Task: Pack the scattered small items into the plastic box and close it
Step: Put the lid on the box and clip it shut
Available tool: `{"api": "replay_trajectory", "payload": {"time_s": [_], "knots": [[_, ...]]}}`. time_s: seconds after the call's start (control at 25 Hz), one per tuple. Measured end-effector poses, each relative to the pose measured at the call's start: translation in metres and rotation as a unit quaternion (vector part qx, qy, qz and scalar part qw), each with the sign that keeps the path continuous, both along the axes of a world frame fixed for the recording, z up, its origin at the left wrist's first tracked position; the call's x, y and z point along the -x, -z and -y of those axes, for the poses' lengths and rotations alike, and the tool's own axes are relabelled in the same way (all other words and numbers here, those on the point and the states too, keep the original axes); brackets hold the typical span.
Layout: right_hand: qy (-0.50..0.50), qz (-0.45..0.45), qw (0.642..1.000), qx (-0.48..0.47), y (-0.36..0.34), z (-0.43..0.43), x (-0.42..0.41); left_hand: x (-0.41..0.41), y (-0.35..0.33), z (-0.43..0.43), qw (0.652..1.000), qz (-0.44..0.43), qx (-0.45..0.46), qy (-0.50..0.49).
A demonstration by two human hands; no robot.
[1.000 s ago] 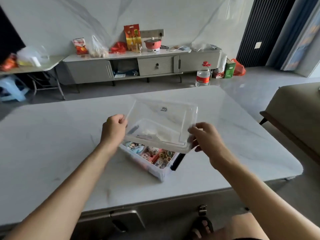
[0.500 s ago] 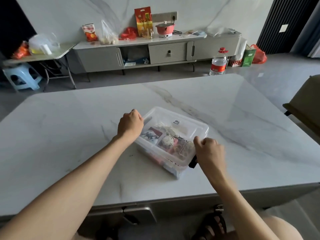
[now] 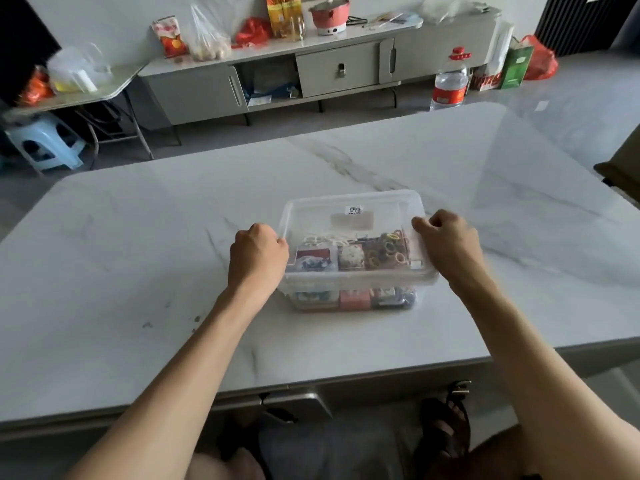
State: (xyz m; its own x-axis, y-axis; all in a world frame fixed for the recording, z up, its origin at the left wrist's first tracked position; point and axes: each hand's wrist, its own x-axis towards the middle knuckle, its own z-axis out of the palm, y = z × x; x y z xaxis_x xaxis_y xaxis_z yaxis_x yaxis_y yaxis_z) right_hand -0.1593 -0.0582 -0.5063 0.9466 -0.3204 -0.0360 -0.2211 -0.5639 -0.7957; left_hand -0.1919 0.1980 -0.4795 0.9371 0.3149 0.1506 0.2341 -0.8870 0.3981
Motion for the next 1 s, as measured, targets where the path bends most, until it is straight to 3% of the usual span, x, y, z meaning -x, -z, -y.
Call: {"api": "replay_trajectory", "payload": {"time_s": [0.16, 0.36, 0.56, 0.88, 0.92, 1.0], "knots": [[0.002, 0.016, 0.998, 0.056, -0.002, 0.005, 0.008, 0.003, -0.004, 0.004, 1.0, -0.002, 0.03, -0.002], [-0.009, 0.02, 1.0, 0.013, -0.002, 0.007, 0.008, -0.003, -0.008, 0.007, 0.997, -0.035, 0.064, -0.027], [-0.02, 0.03, 0.999, 0.041, -0.003, 0.008, 0.003, -0.008, -0.005, 0.004, 0.992, -0.053, 0.104, -0.047], [-0.055, 0.044, 0.981, 0.18, 0.002, 0.0, 0.008, -0.006, 0.0, 0.002, 0.984, -0.043, 0.164, -0.051], [-0.054, 0.028, 0.985, 0.164, 0.0, 0.002, 0.009, -0.006, 0.001, 0.001, 0.982, -0.041, 0.176, -0.051], [-0.03, -0.048, 0.998, 0.022, -0.003, 0.013, 0.012, -0.006, 0.005, 0.0, 0.972, -0.044, 0.226, -0.046]]}}
